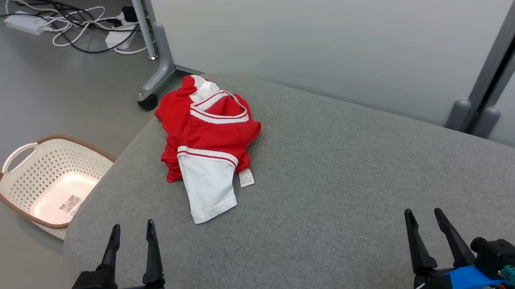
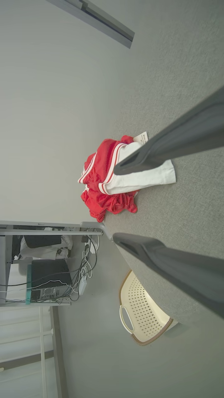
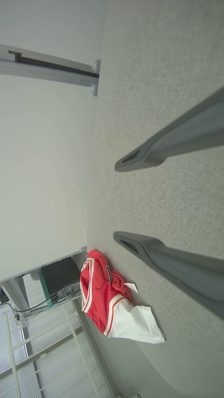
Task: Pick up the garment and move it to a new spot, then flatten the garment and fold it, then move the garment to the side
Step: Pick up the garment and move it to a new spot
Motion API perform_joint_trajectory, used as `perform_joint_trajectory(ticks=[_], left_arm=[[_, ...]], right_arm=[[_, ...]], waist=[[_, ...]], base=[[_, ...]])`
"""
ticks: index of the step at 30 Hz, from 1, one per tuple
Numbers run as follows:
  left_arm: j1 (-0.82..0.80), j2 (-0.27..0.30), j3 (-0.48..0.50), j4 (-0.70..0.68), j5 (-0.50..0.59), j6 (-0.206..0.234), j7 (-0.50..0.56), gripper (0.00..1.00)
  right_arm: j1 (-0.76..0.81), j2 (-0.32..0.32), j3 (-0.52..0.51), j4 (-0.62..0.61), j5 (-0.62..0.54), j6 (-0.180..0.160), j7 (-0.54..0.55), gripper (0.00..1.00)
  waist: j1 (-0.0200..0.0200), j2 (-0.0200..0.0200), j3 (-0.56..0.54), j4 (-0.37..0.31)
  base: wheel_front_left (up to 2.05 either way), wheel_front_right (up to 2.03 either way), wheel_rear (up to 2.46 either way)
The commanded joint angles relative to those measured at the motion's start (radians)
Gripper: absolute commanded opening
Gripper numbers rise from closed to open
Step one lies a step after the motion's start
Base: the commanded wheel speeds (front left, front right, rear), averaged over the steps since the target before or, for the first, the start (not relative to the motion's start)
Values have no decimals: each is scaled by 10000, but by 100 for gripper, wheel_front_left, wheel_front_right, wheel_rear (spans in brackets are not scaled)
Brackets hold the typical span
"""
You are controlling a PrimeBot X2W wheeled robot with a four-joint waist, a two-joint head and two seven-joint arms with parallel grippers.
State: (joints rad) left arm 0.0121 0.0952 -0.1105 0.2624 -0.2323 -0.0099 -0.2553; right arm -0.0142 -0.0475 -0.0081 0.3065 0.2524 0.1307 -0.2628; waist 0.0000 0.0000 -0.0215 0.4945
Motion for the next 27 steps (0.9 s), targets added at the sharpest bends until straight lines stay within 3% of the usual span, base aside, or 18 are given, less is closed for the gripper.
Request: perform_joint_trajectory(ticks=[1,19,24,27], left_arm=[[18,72,45,-65,-63,52,32,100],[350,130,359,-446,-398,287,-17,100],[64,217,562,-1032,-707,255,383,100],[-271,586,766,-2223,-902,338,1384,100]], right_arm=[[-70,-51,67,40,47,2,-31,100],[-485,-52,415,311,-118,1,-31,100],[-348,-53,275,231,-222,1,-31,100],[-184,-51,46,102,-499,1,-31,100]], waist=[[0,0,188,265],[0,0,293,352],[0,0,277,334],[0,0,310,322]], base=[[0,0,0],[0,0,0],[0,0,0],[0,0,0]])
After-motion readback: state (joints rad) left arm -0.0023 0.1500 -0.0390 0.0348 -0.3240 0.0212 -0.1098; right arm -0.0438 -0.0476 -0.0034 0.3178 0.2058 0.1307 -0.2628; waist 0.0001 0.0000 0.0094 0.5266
